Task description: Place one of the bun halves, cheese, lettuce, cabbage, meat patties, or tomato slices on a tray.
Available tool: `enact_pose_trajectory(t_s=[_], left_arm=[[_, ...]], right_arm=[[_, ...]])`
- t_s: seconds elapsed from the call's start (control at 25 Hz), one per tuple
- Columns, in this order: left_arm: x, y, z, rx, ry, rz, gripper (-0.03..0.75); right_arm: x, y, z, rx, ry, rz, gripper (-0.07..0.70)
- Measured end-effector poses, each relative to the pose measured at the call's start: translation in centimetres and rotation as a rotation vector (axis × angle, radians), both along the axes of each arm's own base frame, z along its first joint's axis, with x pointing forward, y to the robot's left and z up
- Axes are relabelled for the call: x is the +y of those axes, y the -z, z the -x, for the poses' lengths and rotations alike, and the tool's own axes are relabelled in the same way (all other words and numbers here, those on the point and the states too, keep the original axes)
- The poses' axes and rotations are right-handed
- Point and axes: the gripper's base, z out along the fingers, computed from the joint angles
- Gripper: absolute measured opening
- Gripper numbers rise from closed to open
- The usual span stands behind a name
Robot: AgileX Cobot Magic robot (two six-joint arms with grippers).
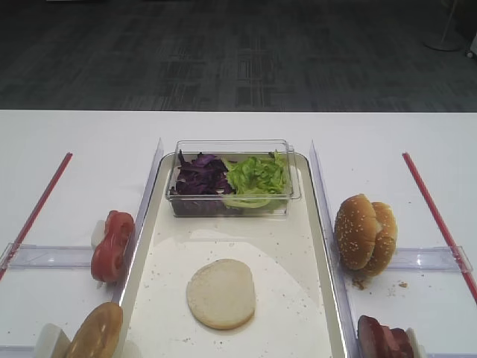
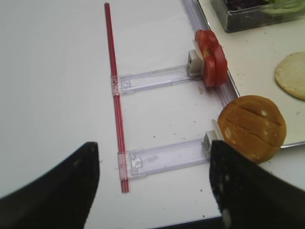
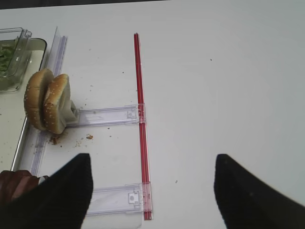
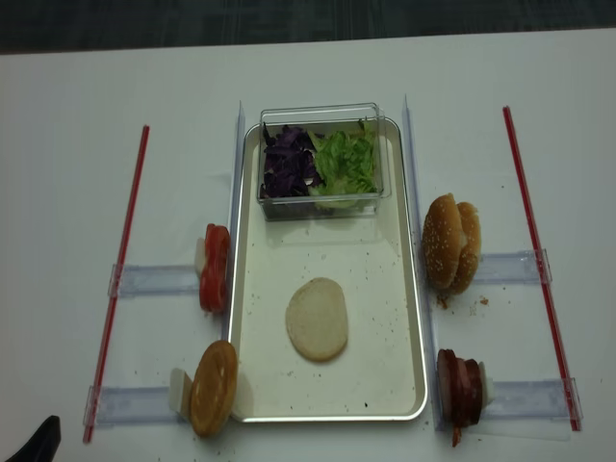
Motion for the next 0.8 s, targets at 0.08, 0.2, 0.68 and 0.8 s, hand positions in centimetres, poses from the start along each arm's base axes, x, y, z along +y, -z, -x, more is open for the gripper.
enact_pose_trajectory(t_s=[0.08,0.2,0.68,0.8], left_arm=[[0.01,0.00,0.00,0.000,-0.001,-0.001,0.452],[0.01,-0.01,-0.01,-0.002,-0.001,-0.001,0.452],[0.01,-0.01,-0.01,-0.001,-0.002,0.000,0.452],[0.01,-0.01,-0.01,-0.001,-0.002,0.000,0.452]], right_arm=[[0.00,0.00,0.00,0.000,0.000,0.000,0.552],[0.00,0.00,0.00,0.000,0.000,0.000,0.552],[0.00,0.00,0.00,0.000,0.000,0.000,0.552],[0.00,0.00,0.00,0.000,0.000,0.000,0.552]])
